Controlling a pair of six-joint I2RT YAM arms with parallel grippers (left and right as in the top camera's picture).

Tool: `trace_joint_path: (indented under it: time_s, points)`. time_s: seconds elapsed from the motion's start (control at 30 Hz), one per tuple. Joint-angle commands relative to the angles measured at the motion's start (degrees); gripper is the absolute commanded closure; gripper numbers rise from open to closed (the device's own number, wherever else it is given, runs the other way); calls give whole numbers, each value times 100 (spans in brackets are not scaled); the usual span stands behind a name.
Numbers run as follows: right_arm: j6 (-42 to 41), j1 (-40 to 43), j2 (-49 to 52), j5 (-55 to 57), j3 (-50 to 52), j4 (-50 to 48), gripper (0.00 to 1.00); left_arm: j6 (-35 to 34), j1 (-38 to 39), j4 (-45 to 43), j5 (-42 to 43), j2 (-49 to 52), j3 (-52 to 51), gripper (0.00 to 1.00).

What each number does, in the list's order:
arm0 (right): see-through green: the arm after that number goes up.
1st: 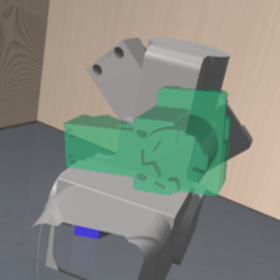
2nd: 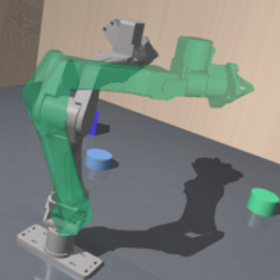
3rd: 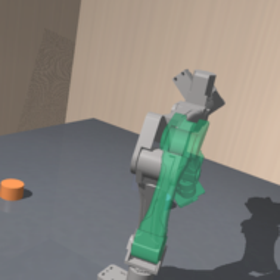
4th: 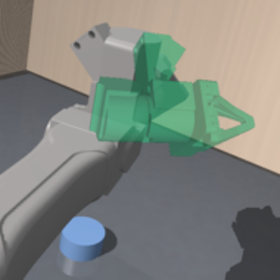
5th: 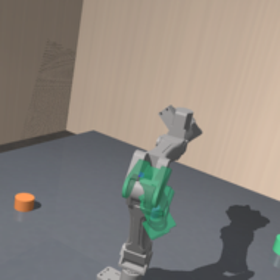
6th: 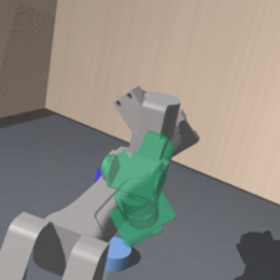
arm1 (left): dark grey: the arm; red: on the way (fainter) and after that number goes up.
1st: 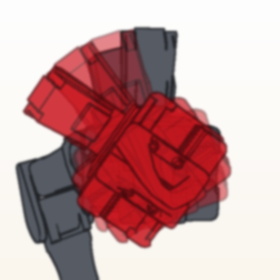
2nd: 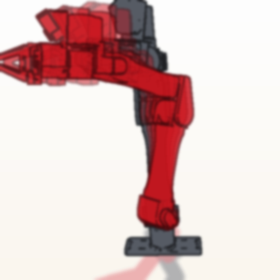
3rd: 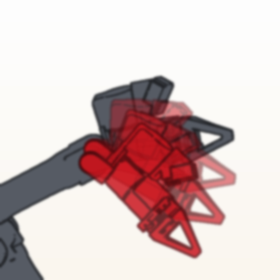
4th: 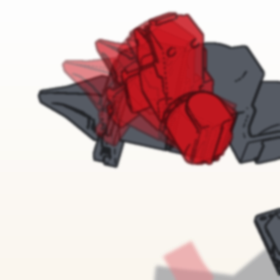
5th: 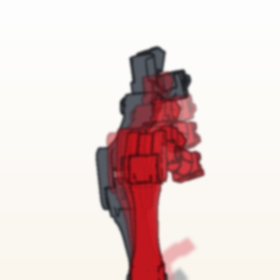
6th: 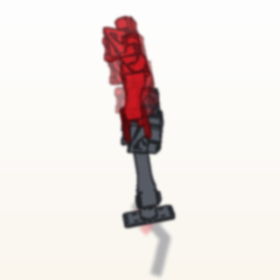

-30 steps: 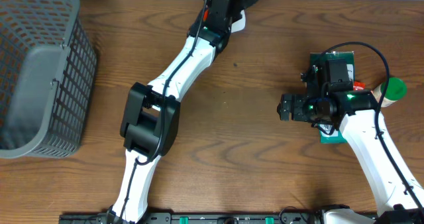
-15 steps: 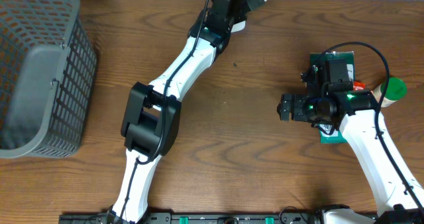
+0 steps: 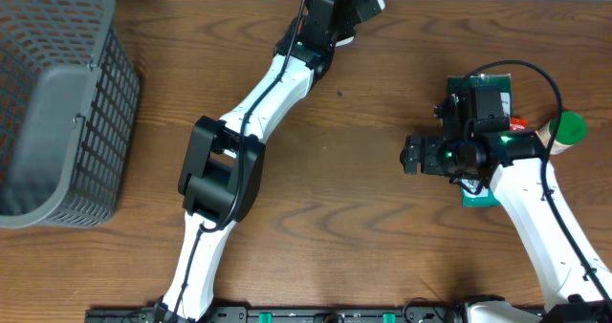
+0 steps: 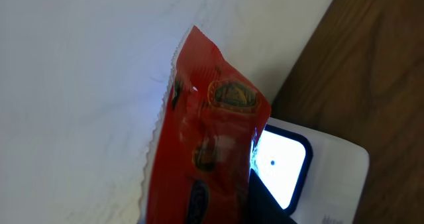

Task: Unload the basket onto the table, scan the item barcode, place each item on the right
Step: 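Hold the Halls bag in front of the scanner window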

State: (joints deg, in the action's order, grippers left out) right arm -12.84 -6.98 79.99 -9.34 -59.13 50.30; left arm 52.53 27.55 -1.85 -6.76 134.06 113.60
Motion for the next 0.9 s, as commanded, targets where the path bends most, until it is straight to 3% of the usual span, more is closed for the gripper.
trace_joint_path:
  time_s: [0.0, 0.57, 0.87]
  points:
    - [-39, -57, -24, 31, -70, 7, 1, -11, 9, 299, 376, 35, 101, 93]
    - [-39, -57, -24, 31, -70, 7, 1, -138, 13, 544, 636, 76, 90, 93]
    - [-39, -57, -24, 31, -70, 7, 1, -136, -70, -68, 636, 216, 90, 93]
